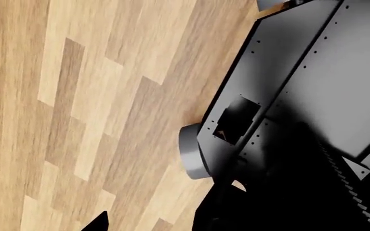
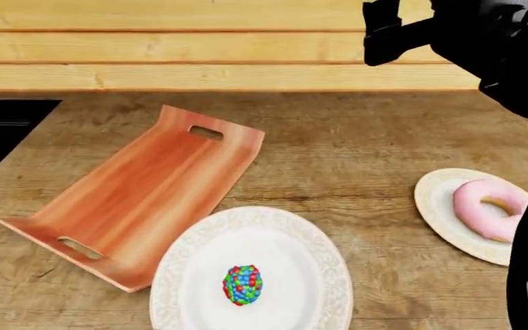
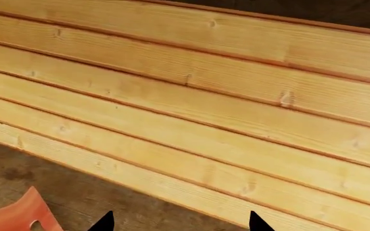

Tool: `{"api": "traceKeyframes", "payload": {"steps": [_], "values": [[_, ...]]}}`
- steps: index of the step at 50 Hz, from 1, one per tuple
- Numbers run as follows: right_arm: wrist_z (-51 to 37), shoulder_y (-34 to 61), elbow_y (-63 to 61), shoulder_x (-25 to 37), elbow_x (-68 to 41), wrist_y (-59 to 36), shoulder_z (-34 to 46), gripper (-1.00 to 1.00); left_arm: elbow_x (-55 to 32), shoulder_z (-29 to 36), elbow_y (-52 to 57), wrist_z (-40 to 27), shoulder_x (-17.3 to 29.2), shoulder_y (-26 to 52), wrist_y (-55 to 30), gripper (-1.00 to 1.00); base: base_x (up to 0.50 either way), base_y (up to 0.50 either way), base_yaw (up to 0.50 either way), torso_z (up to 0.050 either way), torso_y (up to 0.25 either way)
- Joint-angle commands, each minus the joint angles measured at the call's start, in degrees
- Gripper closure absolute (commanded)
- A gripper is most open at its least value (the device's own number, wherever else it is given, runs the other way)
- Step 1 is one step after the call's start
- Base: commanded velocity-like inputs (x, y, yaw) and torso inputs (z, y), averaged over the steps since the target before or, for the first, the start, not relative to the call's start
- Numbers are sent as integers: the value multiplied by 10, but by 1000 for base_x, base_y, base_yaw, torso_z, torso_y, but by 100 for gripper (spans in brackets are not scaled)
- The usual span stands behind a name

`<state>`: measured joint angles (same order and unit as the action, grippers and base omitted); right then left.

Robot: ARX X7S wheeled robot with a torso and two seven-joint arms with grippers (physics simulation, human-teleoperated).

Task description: Move the dessert items from the plate to the tray.

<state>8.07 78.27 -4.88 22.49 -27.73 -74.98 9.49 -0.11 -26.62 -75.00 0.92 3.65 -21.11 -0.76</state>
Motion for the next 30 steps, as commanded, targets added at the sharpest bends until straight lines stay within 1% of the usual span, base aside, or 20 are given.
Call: {"api": "traceKeyframes", "payload": {"steps": [1,3,7,10,11,12,13,14,15,16,18,19,22,25,30], "values": [[3,-14,-3,3,-2,9,7,-100,-1,0,0,0,0,0,3,-100,0,0,0,0,0],[-9,-15,-8,5,7,0,18,-100,-1,0,0,0,0,0,3,-100,0,0,0,0,0],[-34,-26,-48,11,-6,-65,-16,-100,-1,-1,0,0,0,2,1,-100,0,0,0,0,0],[-40,-54,-102,52,-7,-85,-22,-100,-1,0,0,-2,0,8,-11,-100,0,0,0,0,0],[-37,-56,-118,66,-14,-104,-31,-100,-1,0,0,-2,0,9,-13,-100,0,0,0,0,0],[-39,-52,-134,77,-32,-146,-53,-100,-1,0,0,-3,0,10,-14,-100,0,0,0,0,0],[-98,-51,-123,107,-116,-150,-64,-100,0,0,0,-4,0,12,-16,-100,0,0,0,0,0],[-159,-60,-139,158,-202,-150,-50,-100,1,1,0,-6,0,14,-16,-100,0,0,0,0,0],[-206,-69,-153,192,-288,-150,-47,-100,-2,-1,0,-5,0,18,-18,-100,0,0,0,0,0],[-281,-79,-148,224,-374,-150,-53,-100,2,3,0,-6,0,23,-27,-100,0,0,0,0,10],[-423,-107,-125,264,-546,-147,-81,-100,4,7,0,-7,0,28,-35,-100,0,0,0,0,0],[-464,-119,-117,277,-624,-142,-91,-100,4,8,0,-7,1,29,-36,-100,0,0,0,0,0],[-525,-150,-106,312,-692,-128,-103,-100,3,10,0,0,-3,36,-40,-100,0,0,0,0,0],[-561,-179,-97,336,-731,-111,-111,-100,2,12,0,5,-5,39,-44,-100,0,0,0,0,0],[-582,-238,-112,371,-774,-91,-143,-100,2,14,0,3,-7,44,-51,-100,0,0,0,0,0]]}}
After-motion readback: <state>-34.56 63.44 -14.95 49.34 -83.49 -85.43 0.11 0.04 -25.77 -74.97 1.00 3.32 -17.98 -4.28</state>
